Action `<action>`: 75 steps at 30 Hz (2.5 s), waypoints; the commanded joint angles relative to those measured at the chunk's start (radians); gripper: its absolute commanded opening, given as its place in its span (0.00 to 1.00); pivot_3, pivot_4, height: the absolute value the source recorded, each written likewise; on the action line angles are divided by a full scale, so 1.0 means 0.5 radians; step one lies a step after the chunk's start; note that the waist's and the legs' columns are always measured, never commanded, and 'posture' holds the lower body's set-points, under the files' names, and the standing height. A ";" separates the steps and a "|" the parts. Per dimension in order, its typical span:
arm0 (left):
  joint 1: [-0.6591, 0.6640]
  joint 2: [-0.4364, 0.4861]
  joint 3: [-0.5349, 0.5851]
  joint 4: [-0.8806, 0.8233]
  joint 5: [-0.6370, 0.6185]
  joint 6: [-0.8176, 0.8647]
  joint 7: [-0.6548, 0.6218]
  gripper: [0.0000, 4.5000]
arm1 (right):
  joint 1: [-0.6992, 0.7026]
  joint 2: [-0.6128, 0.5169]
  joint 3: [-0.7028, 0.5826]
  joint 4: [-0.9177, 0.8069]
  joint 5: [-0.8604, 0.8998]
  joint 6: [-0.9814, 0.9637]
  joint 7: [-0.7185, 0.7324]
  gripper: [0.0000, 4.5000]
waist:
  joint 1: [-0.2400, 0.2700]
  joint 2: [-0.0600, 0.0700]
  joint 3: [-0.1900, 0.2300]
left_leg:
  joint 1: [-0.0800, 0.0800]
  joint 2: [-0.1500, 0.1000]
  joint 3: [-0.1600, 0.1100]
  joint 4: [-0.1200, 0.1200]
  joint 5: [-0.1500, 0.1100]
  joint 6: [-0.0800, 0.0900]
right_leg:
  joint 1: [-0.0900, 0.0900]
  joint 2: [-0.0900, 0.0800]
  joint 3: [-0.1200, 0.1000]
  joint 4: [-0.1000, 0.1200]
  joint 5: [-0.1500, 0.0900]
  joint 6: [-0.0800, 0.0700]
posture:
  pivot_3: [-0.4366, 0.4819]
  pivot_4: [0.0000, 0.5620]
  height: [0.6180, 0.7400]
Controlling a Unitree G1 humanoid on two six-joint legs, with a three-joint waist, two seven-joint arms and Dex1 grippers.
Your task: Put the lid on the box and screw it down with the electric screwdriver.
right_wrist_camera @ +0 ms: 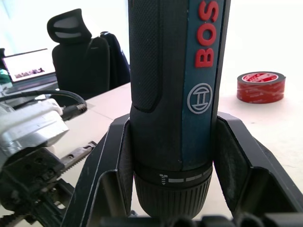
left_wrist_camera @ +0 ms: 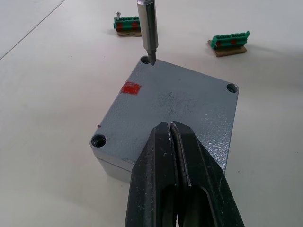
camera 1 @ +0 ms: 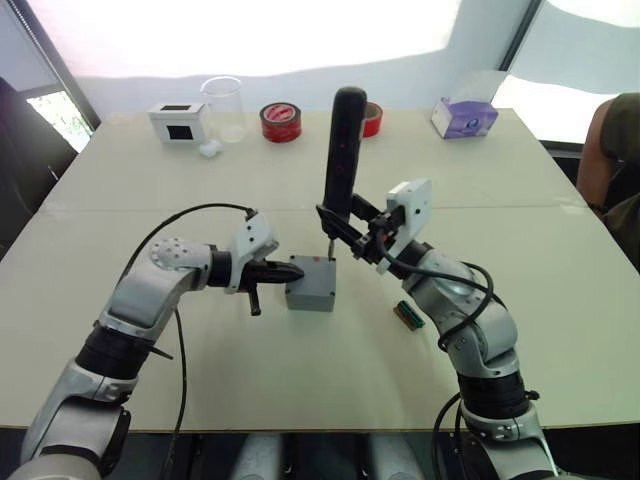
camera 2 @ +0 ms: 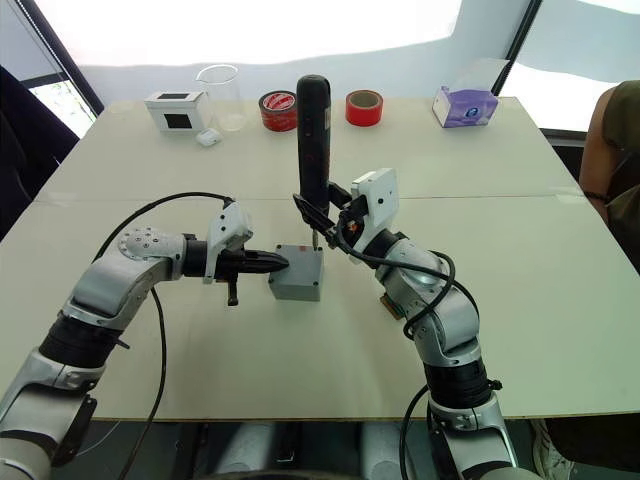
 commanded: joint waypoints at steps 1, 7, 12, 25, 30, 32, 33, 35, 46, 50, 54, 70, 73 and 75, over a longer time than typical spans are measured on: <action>0.006 0.004 -0.011 0.017 0.028 0.001 -0.010 0.00 | -0.019 -0.001 -0.010 -0.024 -0.042 -0.122 0.022 0.39 | 0.000 0.000 0.000 | 0.000 0.000 0.000 0.000 0.000 0.000 | 0.000 0.000 0.000 0.000 0.000 0.000 | 0.48 0.27 1.00; 0.006 0.008 -0.008 0.025 0.031 -0.006 -0.015 0.00 | 0.006 0.008 0.002 0.028 -0.085 -0.175 0.033 0.39 | 0.001 0.000 0.000 | 0.001 0.000 0.000 0.000 0.000 0.000 | 0.001 0.000 0.000 0.000 0.000 0.000 | 0.48 0.27 1.00; 0.016 0.011 -0.008 0.025 0.035 -0.012 -0.017 0.00 | 0.063 -0.001 0.044 0.041 -0.106 -0.160 0.046 0.39 | 0.001 0.000 0.000 | 0.004 0.000 0.000 0.000 0.000 0.000 | 0.004 0.000 0.000 0.000 0.000 0.000 | 0.48 0.27 1.00; 0.060 0.014 -0.013 -0.012 0.064 -0.015 -0.012 0.00 | 0.155 -0.046 0.248 0.171 -0.308 -0.018 -0.019 0.39 | 0.000 -0.008 -0.009 | 0.036 0.001 0.000 -0.006 -0.002 0.003 | 0.035 0.000 0.000 -0.007 -0.001 -0.002 | 0.48 0.27 1.00; 0.069 0.011 -0.019 -0.032 0.068 -0.003 -0.006 0.00 | 0.144 -0.019 0.247 0.215 -0.332 -0.037 -0.033 0.39 | 0.003 -0.012 -0.019 | 0.037 0.001 -0.001 -0.006 -0.002 0.003 | 0.037 0.000 0.000 -0.007 -0.001 -0.002 | 0.48 0.27 1.00; 0.069 0.012 -0.021 -0.034 0.070 0.001 -0.006 0.00 | 0.127 0.002 0.230 0.246 -0.329 -0.047 -0.045 0.39 | 0.003 -0.012 -0.020 | 0.038 0.001 -0.001 -0.007 -0.002 0.003 | 0.038 0.000 0.000 -0.007 -0.002 -0.002 | 0.48 0.27 1.00; 0.069 0.012 -0.022 -0.034 0.070 0.003 -0.005 0.00 | 0.120 0.008 0.224 0.260 -0.332 -0.054 -0.049 0.39 | 0.003 -0.012 -0.020 | 0.038 0.001 -0.001 -0.006 -0.002 0.003 | 0.038 0.000 0.000 -0.007 -0.002 -0.002 | 0.48 0.27 1.00; 0.068 0.013 -0.022 -0.033 0.071 0.006 -0.005 0.00 | 0.110 0.018 0.214 0.279 -0.331 -0.062 -0.053 0.39 | 0.002 -0.012 -0.021 | 0.039 0.001 -0.001 -0.007 -0.002 0.003 | 0.039 0.000 0.000 -0.007 -0.002 -0.002 | 0.48 0.27 1.00; 0.073 0.006 -0.024 -0.026 0.069 0.012 -0.002 0.00 | 0.113 0.029 0.184 0.259 -0.312 -0.108 -0.027 0.39 | 0.003 -0.012 -0.021 | 0.039 0.001 -0.001 -0.007 -0.002 0.003 | 0.039 -0.001 0.000 -0.007 -0.002 -0.002 | 0.48 0.27 1.00; 0.075 0.001 -0.027 -0.024 0.069 0.011 0.000 0.00 | 0.105 0.031 0.166 0.253 -0.303 -0.126 -0.017 0.39 | 0.003 -0.012 -0.021 | 0.039 0.001 -0.001 -0.007 -0.002 0.003 | 0.039 -0.001 0.000 -0.007 -0.002 -0.002 | 0.48 0.27 1.00; 0.082 0.000 -0.035 -0.036 0.070 0.015 0.001 0.00 | 0.083 0.030 0.143 0.234 -0.301 -0.171 -0.004 0.39 | 0.003 -0.012 -0.021 | 0.039 0.001 -0.001 -0.007 -0.002 0.003 | 0.039 -0.001 0.000 -0.007 -0.002 -0.002 | 0.48 0.27 1.00; 0.111 -0.009 0.013 -0.067 0.004 0.070 -0.006 0.00 | -0.628 -0.213 -0.436 -0.318 0.239 0.772 -0.325 0.39 | 0.001 -0.005 -0.014 | 0.029 0.001 -0.001 -0.011 -0.002 0.003 | 0.027 -0.006 0.000 -0.007 -0.003 -0.004 | 0.48 0.27 1.00; 0.107 -0.026 0.023 -0.082 0.000 0.085 0.027 0.00 | -0.743 -0.180 -0.590 -0.318 0.368 1.050 -0.503 0.39 | -0.001 -0.005 -0.014 | 0.030 0.003 -0.001 -0.012 -0.002 0.003 | 0.027 -0.007 0.001 -0.008 -0.003 -0.005 | 0.48 0.27 1.00; 0.084 -0.123 0.070 -0.113 0.071 0.036 0.242 0.00 | -0.847 -0.233 -0.768 -0.270 0.469 1.276 -0.585 0.39 | 0.004 -0.003 -0.013 | 0.030 0.003 -0.001 -0.012 -0.002 0.003 | 0.027 -0.008 0.001 -0.008 -0.003 -0.005 | 0.48 0.27 1.00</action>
